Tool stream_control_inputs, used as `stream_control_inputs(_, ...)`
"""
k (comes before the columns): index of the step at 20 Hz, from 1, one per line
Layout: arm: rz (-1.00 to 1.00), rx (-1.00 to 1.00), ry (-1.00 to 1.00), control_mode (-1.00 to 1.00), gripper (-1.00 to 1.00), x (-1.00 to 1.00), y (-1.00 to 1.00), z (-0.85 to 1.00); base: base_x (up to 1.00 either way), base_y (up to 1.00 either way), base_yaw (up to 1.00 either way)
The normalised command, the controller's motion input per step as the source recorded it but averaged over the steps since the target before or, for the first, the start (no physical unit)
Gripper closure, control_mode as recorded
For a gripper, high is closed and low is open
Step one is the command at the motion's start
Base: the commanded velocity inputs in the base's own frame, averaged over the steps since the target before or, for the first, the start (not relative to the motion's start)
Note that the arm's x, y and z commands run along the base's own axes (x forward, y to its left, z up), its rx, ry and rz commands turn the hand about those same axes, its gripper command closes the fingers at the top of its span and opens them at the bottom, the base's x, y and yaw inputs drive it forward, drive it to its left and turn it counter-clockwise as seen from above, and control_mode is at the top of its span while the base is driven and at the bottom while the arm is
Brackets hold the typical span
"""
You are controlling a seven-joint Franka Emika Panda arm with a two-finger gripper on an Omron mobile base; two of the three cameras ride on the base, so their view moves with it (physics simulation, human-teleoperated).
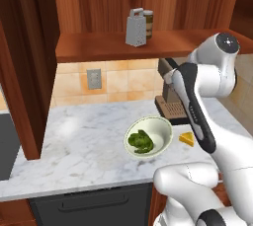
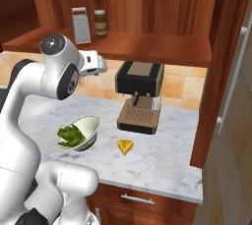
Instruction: Pick the cheese from the fridge and the cheese grater from the cabinet and place them next to the salad bowl.
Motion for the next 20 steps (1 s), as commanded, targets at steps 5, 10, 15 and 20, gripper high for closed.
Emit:
stream_control_inputs(5, -0.16, -0.01, -0.15, -1.00, -1.00, 0.00, 0.49, 0.53, 0.00, 0.00, 0.00)
stream_control_inputs(10, -0.16, 0.00, -0.27, -1.00, -1.00, 0.00, 0.40, 0.33, 0.00, 0.00, 0.00)
stream_control_inputs(15, -0.07, 0.03, -0.30, -1.00, -1.00, 0.00, 0.34, 0.39, 0.00, 0.00, 0.00)
stream_control_inputs(20, -0.02, 0.11, -0.27, -1.00, -1.00, 0.00, 0.21, 0.31, 0.00, 0.00, 0.00)
